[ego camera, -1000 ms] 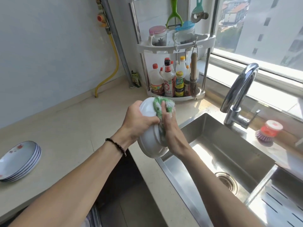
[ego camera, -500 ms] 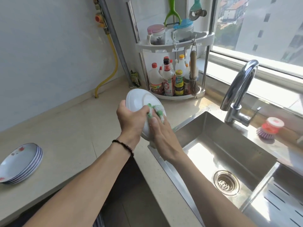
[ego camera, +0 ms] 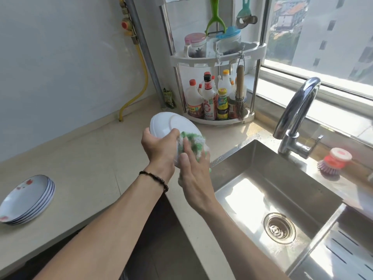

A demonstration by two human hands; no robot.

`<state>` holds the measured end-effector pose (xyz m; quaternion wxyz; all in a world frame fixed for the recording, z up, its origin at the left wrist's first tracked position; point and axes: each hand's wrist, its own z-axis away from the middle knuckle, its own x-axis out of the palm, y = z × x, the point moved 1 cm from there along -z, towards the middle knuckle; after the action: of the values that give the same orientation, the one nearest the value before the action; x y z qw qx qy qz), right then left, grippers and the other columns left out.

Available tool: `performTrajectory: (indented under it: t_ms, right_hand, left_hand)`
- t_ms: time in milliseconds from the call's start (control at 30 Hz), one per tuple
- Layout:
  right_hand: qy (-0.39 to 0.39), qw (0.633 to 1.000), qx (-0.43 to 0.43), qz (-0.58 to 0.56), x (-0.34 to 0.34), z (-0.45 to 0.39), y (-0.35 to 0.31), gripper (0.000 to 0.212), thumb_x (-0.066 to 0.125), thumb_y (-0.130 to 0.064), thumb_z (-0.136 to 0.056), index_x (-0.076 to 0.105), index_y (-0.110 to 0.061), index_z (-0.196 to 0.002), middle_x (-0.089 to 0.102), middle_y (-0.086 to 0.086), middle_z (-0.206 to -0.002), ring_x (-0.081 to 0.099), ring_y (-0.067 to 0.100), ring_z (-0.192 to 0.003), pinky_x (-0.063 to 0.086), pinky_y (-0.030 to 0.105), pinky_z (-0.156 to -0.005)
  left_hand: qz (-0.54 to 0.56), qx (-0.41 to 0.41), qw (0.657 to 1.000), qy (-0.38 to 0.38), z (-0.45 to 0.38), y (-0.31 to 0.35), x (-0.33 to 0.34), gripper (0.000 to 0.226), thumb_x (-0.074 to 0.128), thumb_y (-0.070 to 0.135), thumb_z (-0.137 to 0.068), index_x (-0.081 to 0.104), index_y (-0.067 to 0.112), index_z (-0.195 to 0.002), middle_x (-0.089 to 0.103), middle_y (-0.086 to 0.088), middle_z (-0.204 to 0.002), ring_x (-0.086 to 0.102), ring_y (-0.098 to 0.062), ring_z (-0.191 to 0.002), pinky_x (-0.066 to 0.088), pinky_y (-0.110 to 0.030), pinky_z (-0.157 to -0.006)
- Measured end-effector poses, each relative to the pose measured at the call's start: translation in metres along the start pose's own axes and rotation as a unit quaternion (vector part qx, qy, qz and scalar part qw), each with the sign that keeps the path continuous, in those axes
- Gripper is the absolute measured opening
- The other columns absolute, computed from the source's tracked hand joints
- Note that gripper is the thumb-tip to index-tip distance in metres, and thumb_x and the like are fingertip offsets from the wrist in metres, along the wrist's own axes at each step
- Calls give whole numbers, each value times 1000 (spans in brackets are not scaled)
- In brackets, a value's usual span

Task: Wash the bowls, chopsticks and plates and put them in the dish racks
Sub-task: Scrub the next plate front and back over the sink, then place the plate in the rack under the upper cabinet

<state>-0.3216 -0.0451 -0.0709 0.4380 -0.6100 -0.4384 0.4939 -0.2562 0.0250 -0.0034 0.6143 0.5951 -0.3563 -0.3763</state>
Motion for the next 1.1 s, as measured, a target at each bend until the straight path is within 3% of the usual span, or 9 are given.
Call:
performTrajectory:
  t_ms: [133,233,400,500,600,733,867,967,1100]
  right_hand:
    - [29,985,91,-143,-8,-18,14,69,17,-67,-98,46,-25,-144,56,15,-131,60,24,-113,54,39,-93]
    - [38,962,181,-202,-27,-43,10,67,10,-63,-103,63,-24,-115,68,9,-102,66,16,-89,54,25,-63]
    - [-63,993,-31,100,2,-64,-35,80,1,-60,-91,58,-21,-133,58,17,-130,52,34,-117,42,51,-101]
    - [-102,982,-132,93,33,-41,-44,86,-1,-72,-90,52,-30,-144,44,4,-150,31,22,-141,21,40,-120]
    - [-112,991,-59,-39,41,-31,-34,109,3,-96,-74,55,-28,-141,53,-3,-144,46,13,-131,33,40,-116]
    - [-148,983,-106,19,91,11,-56,71,6,-71,-91,53,-46,-136,47,-5,-149,38,19,-139,28,44,-118]
    - [-169,980,-93,-41,137,45,-69,64,11,-58,-99,49,-33,-144,46,-18,-142,38,-8,-132,24,15,-113]
    - [-173,983,-18,-59,177,71,-79,64,18,-64,-100,52,-31,-142,52,-9,-132,52,2,-117,39,23,-100]
    - [-235,971,14,-37,248,131,-90,46,34,-52,-106,54,-29,-140,48,-15,-135,42,0,-127,29,7,-104]
  left_hand:
    - [-29,6,997,-78,2,4,-24,38,77,0,-74,57,18,-101,66,-3,-99,66,-18,-85,56,-29,-61]
    - [-55,21,980,-191,0,5,-51,44,80,-4,-71,60,21,-101,70,-3,-103,69,-22,-95,61,-40,-76]
    - [-118,47,965,-231,7,-8,-76,49,87,2,-59,64,16,-101,74,-6,-98,71,-21,-90,60,-35,-77]
    - [-131,68,966,-211,6,-9,-99,49,88,2,-61,66,9,-105,75,-7,-98,72,-23,-92,59,-31,-75]
    - [-188,82,958,-201,4,-7,-136,51,80,18,-52,65,11,-100,73,-10,-96,70,-29,-90,60,-44,-76]
    - [-190,93,960,-184,6,-11,-183,42,84,3,-63,66,14,-100,74,-6,-96,72,-25,-92,60,-40,-79]
    - [-214,115,952,-187,14,-8,-249,39,83,-2,-67,62,11,-97,68,1,-88,64,-14,-78,51,-17,-64]
    - [-261,133,939,-178,26,-15,-312,43,86,15,-60,59,10,-93,63,-2,-85,55,-13,-71,44,-19,-59]
    - [-332,141,919,-161,40,-35,-401,39,87,18,-67,53,20,-87,57,8,-76,50,-16,-67,41,-31,-60]
